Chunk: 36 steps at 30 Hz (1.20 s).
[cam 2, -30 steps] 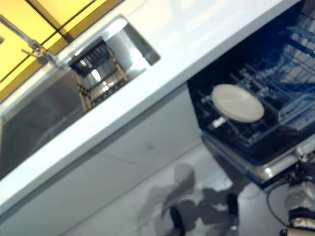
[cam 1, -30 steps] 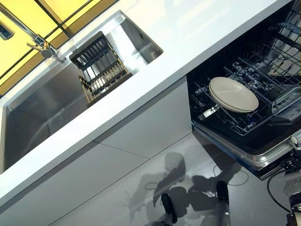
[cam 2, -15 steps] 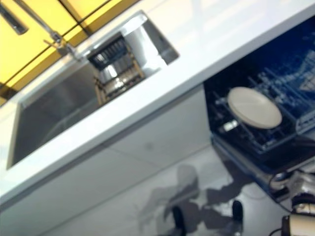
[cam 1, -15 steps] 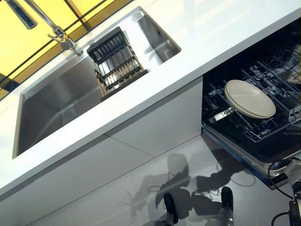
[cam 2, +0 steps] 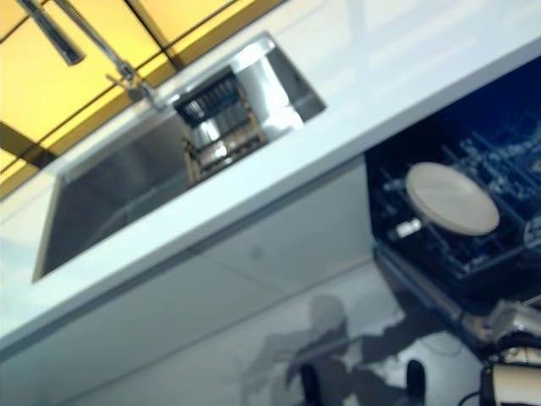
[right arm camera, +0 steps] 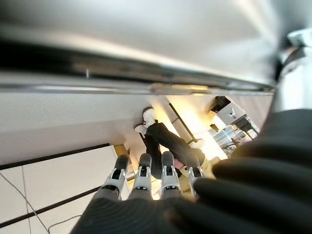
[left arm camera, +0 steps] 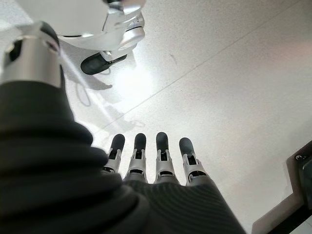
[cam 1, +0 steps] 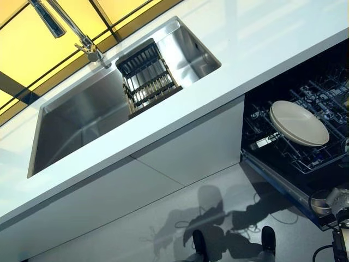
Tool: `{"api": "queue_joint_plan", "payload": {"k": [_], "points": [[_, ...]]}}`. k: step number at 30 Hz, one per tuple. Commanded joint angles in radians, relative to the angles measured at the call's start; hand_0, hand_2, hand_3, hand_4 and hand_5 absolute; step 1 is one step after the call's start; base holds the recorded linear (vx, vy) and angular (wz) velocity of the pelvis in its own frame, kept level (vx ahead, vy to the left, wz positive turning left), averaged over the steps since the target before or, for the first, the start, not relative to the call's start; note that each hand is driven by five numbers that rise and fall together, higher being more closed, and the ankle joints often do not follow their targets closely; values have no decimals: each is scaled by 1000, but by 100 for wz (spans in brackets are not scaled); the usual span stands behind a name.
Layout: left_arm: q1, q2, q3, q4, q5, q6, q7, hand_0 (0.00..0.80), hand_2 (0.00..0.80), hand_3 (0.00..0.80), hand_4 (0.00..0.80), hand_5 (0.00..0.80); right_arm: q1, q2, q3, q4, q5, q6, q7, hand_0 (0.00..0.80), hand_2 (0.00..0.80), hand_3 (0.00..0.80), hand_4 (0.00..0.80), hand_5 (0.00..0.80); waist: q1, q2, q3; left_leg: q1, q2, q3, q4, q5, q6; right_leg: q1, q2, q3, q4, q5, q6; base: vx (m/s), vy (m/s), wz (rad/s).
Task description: Take plates into dishwasher
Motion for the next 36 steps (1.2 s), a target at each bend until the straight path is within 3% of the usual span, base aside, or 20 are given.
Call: {"api": "queue_joint_plan", "payload": {"k": [1,2,5,10,14,20,23,32,36], "points": [[-58,18,-37,115,51,24,-8,0,0,0,0,0,-18,16,24,68,-155,-8,-137,0,0,0,0,0,37,-17,-39,20,-18,27,39,-99,-33,-110,-20,85,165,-61,-18,0,0,0],[-52,14,-39,110,52,21,-8,0,0,0,0,0,-7,25,36,18,-217,-44,-178,0,0,0,0,0,36,-19,-40,22,-19,25,40,-99,-33,-108,-19,87,165,-58,-18,0,0,0],[-40,10,-42,97,45,24,-6,0,0,0,0,0,-2,40,52,-62,-273,-26,-217,0,0,0,0,0,31,-23,-45,28,-20,27,40,-105,-31,-103,-15,92,164,-61,-17,26,50,0],[-42,11,-52,82,33,45,1,0,0,0,0,0,-15,21,53,-78,-281,-38,-193,0,0,0,0,0,32,-46,-51,34,-16,31,41,-110,-27,-95,-10,95,160,-58,-18,4,8,0],[-39,24,-51,80,35,56,2,0,0,0,0,0,-41,-22,66,-83,-294,2,-162,0,0,0,0,0,33,-73,-52,39,-9,34,41,-110,-27,-89,-7,96,158,-48,-18,0,0,0],[-42,43,-39,75,36,79,5,0,0,0,0,0,-68,-79,80,-83,-289,53,-59,0,0,0,0,0,29,-123,-58,46,2,48,43,-117,-27,-88,-1,102,152,-30,-14,1,5,0],[-49,52,-24,80,44,95,4,0,0,0,0,0,-61,-98,79,-50,-264,96,26,0,0,0,0,0,27,-165,-71,56,12,60,46,-123,-26,-87,2,104,149,-16,-10,27,6,0],[-67,53,9,109,62,100,13,0,0,0,0,0,4,-50,73,15,-203,153,161,0,0,0,0,0,28,-221,-84,78,29,81,74,-149,-22,-77,-12,91,158,5,-9,39,1,0],[-79,58,15,115,64,103,17,0,0,0,0,0,20,-26,67,38,-169,146,202,0,0,0,0,0,32,-224,-76,73,30,82,85,-155,-21,-81,-19,86,162,10,-9,-6,-18,-4]]}}
